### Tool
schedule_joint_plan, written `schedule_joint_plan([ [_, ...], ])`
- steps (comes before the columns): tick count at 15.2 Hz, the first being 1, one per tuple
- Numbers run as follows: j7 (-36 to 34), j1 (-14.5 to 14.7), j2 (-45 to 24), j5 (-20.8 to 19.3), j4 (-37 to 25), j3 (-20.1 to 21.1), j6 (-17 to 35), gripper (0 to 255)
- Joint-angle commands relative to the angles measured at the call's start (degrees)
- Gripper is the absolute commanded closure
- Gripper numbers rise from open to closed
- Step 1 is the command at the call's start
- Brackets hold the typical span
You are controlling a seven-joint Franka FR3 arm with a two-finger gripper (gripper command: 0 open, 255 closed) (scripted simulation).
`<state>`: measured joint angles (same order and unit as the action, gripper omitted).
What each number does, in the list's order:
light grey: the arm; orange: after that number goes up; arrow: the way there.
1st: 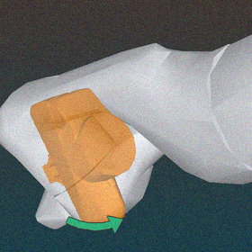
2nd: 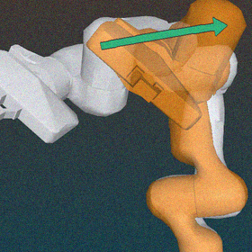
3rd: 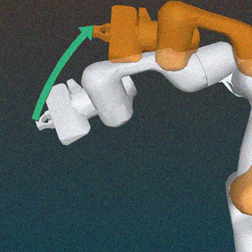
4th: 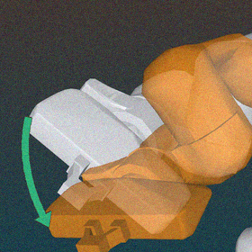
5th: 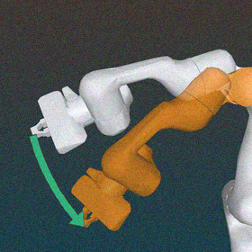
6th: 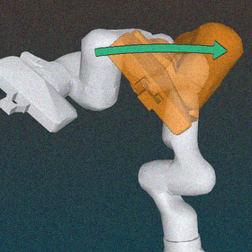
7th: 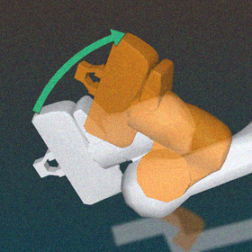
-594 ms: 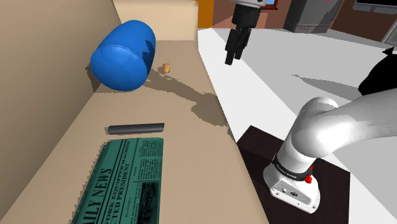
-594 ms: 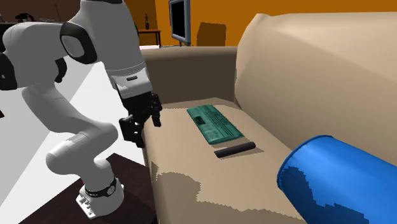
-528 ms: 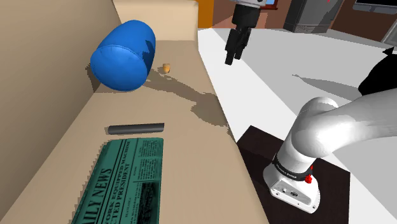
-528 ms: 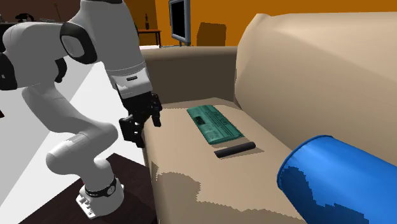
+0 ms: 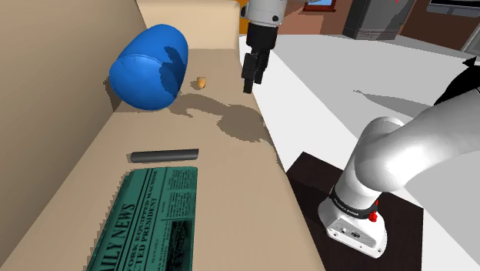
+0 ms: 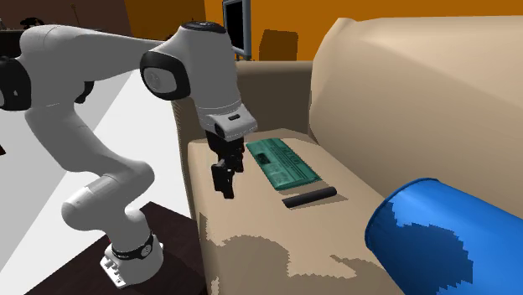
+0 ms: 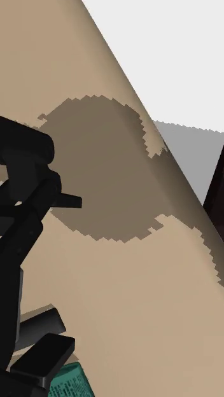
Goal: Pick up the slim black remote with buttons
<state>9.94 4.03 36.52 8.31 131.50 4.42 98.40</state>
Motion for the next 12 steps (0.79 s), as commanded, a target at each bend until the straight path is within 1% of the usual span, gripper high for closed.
schedule_joint_plan([
  [1,0.6,1.0,-3.9,0.3,-1.3,1.3,2.4,0],
  [7,1.3,3.7,-14.5,0.3,-5.5,5.4,8.1,0],
  [12,1.4,5.7,-23.7,-0.8,-10.2,8.8,11.8,0],
])
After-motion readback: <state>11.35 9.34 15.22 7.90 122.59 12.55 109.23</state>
